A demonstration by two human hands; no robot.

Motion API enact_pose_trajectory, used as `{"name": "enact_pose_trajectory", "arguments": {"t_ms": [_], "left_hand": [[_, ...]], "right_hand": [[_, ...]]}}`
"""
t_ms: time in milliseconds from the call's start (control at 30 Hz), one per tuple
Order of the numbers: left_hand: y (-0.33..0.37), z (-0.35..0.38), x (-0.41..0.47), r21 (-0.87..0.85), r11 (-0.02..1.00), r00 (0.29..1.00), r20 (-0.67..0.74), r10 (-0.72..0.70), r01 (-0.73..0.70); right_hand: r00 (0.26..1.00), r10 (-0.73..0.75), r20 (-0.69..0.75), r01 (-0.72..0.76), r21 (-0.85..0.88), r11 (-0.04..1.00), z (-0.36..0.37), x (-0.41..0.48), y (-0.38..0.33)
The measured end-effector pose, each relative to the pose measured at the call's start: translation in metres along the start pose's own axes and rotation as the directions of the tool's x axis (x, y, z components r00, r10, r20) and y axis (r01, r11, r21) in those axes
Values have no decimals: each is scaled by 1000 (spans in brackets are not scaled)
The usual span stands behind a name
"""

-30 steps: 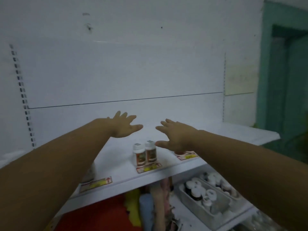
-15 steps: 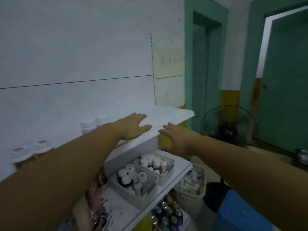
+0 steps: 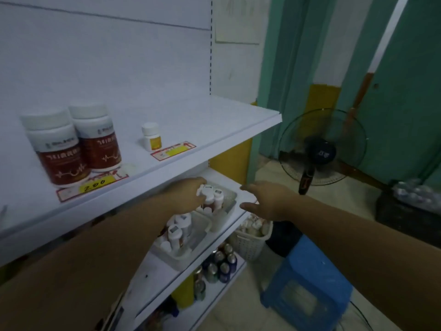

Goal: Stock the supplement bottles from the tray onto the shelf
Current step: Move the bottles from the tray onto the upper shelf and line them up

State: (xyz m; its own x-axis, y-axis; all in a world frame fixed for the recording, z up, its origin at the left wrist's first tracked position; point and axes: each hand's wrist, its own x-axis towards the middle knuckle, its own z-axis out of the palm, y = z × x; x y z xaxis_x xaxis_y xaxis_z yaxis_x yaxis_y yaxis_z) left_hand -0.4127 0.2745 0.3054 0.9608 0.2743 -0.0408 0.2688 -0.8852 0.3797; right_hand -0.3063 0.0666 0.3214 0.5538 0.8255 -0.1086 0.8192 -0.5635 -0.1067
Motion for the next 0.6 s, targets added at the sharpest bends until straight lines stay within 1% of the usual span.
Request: {"name": "enact_pose_trajectory", "arguments": {"t_ms": [67,100,133,167,200,233,267,300,333,367,433,533,567,600], "left_hand": [[-31,13,-3,-26,998,998,27,-62,63],[-46,21,-5,-63,994,996,32,-82,84],[-61,31,-4,-136,982,992,4,-129,128],[-72,38,-3,-171,967,978,-61,-200,187],[-77,42,-5,-253,929,954,-59,-295,271],[-86,52,-6,-254,928,948,-96,-304,272],[-93,64,-5,-263,913,944,-23,-329,312],[-98,80,-2,-216,906,929,26,-369,365],[-102,98,-1,-125,911,920,50,-389,393],[-104,112,0,-122,890,899,62,-434,439],[-100,137,2,-106,849,855,43,-516,518],[-92,161,16,-180,787,787,-89,-610,590],[-90,166,20,-208,766,760,-126,-638,609],[-89,170,24,-197,751,735,-161,-659,630]], "right_hand": [[998,-50,27,49,35,998,23,20,-8],[996,-83,44,81,45,996,35,30,-12],[991,-119,64,115,57,992,46,40,-15],[984,-152,91,146,71,987,58,50,-17],[976,-179,125,169,89,982,69,61,-19],[966,-203,159,187,109,976,79,73,-20],[954,-229,192,207,128,970,89,86,-21],[940,-260,222,233,139,962,99,98,-21],[922,-299,247,271,141,952,109,111,-21],[903,-342,260,318,133,939,119,124,-21],[877,-422,231,408,109,907,136,152,-22],[833,-538,129,529,97,843,156,189,-32],[818,-562,122,551,112,827,162,200,-36],[807,-576,133,563,121,817,168,208,-40]]}}
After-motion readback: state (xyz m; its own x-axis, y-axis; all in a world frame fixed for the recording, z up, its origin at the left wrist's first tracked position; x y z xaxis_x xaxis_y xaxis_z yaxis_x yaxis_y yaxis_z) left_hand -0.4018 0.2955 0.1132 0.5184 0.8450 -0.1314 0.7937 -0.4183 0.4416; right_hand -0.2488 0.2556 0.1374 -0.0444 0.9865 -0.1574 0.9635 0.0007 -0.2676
